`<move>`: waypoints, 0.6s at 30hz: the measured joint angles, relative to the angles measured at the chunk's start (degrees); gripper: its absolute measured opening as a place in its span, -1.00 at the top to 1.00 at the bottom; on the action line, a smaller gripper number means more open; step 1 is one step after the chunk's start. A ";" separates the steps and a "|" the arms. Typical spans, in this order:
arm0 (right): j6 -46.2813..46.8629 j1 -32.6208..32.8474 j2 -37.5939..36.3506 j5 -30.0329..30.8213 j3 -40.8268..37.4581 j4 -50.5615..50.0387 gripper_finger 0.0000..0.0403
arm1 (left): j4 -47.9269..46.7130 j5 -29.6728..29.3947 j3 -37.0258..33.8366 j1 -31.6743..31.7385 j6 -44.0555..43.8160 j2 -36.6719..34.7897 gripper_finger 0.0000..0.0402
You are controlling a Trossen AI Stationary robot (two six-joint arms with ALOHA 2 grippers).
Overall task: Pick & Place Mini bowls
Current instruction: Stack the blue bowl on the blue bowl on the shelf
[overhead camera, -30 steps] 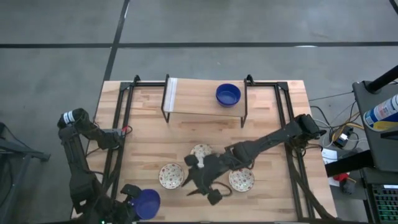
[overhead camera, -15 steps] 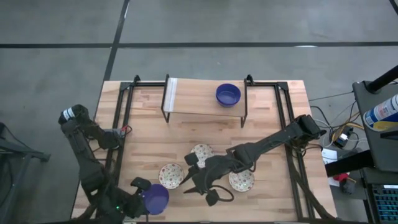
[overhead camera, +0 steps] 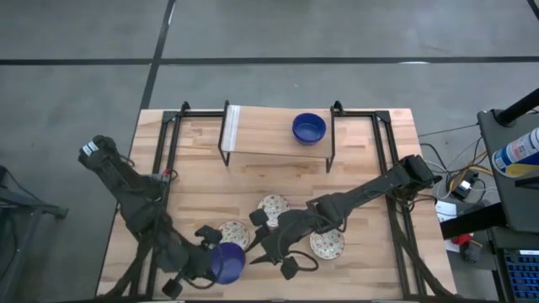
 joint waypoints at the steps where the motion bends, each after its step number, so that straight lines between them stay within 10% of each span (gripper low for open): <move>1: -0.01 0.00 0.00 -0.16 0.00 0.00 0.31 | 0.67 0.51 0.00 0.64 0.64 -0.25 1.00; 18: 0.00 -0.07 -0.02 -4.26 0.00 0.08 0.39 | 3.99 6.65 0.13 8.24 4.64 -2.56 1.00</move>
